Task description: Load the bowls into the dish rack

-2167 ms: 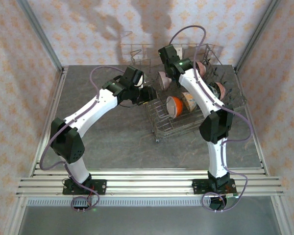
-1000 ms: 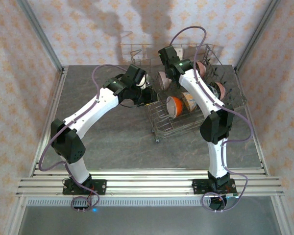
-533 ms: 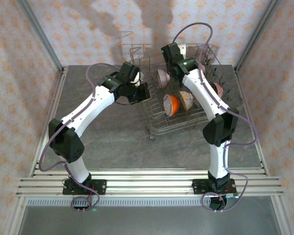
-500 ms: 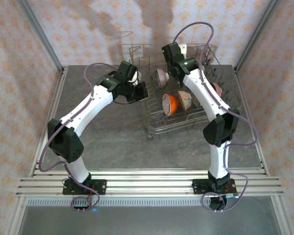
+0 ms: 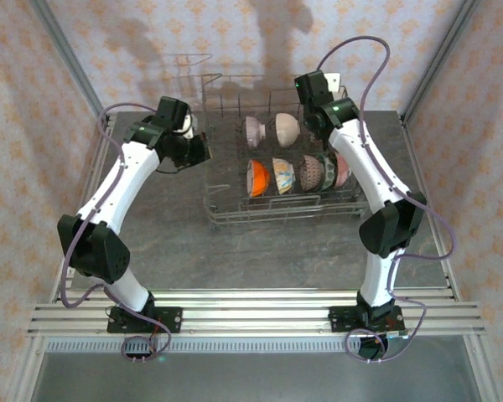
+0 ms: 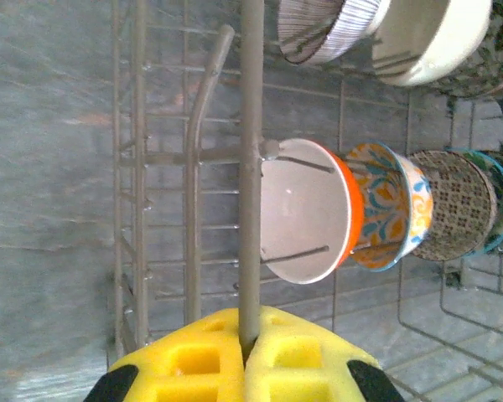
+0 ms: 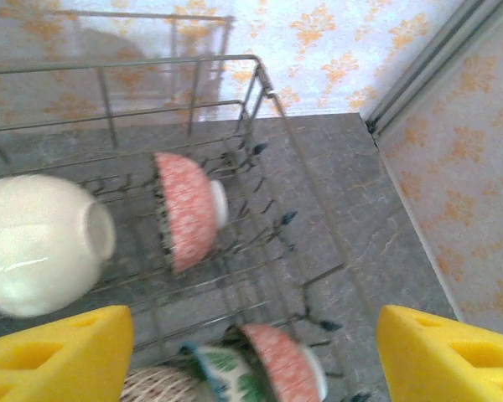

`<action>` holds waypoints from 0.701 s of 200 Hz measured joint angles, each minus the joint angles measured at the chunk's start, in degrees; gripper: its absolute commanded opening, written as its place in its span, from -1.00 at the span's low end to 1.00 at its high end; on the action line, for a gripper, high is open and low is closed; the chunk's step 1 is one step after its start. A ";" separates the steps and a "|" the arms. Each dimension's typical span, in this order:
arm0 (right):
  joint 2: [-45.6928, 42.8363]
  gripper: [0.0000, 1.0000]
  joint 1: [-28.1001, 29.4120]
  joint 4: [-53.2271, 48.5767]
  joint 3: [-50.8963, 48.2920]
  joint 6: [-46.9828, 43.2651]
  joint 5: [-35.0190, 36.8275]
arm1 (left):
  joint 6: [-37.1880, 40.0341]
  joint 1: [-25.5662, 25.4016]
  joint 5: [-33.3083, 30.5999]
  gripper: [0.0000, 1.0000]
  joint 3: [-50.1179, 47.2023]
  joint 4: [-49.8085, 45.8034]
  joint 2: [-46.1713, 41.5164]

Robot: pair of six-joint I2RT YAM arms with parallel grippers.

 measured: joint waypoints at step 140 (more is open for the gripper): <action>-10.36 0.52 -9.05 6.54 -18.27 4.72 -1.42 | 8.85 9.35 -5.70 -1.00 2.58 -8.79 -0.72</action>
